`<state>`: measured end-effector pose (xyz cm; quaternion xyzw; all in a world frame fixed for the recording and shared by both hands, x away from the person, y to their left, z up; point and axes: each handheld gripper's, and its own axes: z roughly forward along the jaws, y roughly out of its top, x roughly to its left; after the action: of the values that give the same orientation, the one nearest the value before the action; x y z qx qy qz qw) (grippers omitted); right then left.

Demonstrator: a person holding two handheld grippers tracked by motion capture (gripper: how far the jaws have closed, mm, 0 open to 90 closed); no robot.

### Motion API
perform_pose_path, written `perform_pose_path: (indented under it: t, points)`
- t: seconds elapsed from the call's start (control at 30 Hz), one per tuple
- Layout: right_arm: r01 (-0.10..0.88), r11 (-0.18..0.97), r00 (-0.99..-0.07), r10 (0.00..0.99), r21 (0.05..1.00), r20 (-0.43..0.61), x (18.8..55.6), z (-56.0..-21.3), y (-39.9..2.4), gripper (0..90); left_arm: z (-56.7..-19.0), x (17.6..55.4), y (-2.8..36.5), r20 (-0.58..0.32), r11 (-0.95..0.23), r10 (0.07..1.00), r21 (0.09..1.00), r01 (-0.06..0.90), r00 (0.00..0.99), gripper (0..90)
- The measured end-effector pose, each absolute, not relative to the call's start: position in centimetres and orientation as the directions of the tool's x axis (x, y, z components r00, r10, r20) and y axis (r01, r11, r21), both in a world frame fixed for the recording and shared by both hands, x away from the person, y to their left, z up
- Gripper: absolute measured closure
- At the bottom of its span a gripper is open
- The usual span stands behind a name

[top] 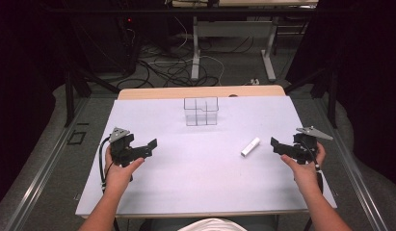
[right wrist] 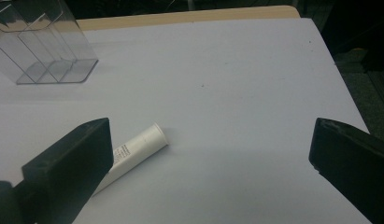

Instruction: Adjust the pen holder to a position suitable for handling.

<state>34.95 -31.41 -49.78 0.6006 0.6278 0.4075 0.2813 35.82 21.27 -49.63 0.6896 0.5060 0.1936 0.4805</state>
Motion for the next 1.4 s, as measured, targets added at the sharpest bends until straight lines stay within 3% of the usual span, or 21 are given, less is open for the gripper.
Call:
perform_pose_path:
  t: [0.5,0.67,0.83,1.17,1.4]
  points:
    - [0.524,-0.039,-0.128,0.984,0.851,0.124,35.1,-50.0,-30.7,0.0,-47.3,37.3,17.5,-0.190,-0.063,0.873,0.870,0.490,0.449,4.5]
    - [0.482,-0.057,-0.114,0.985,0.874,0.127,35.1,-49.9,-30.5,0.4,-46.1,38.1,16.3,-0.182,-0.072,0.867,0.875,0.479,0.464,6.3]
    - [0.513,-0.053,-0.123,0.983,0.857,0.135,35.1,-49.8,-30.6,0.8,-44.2,39.3,15.2,-0.165,-0.086,0.862,0.884,0.459,0.480,7.1]
    - [0.510,-0.065,-0.115,0.983,0.858,0.142,35.0,-49.8,-30.9,1.9,-42.4,41.7,14.6,-0.204,-0.040,0.870,0.878,0.477,0.449,15.3]
    - [0.512,-0.062,-0.116,0.983,0.857,0.140,35.1,-49.8,-31.1,1.9,-41.9,43.6,14.3,-0.202,-0.035,0.883,0.873,0.487,0.424,15.7]
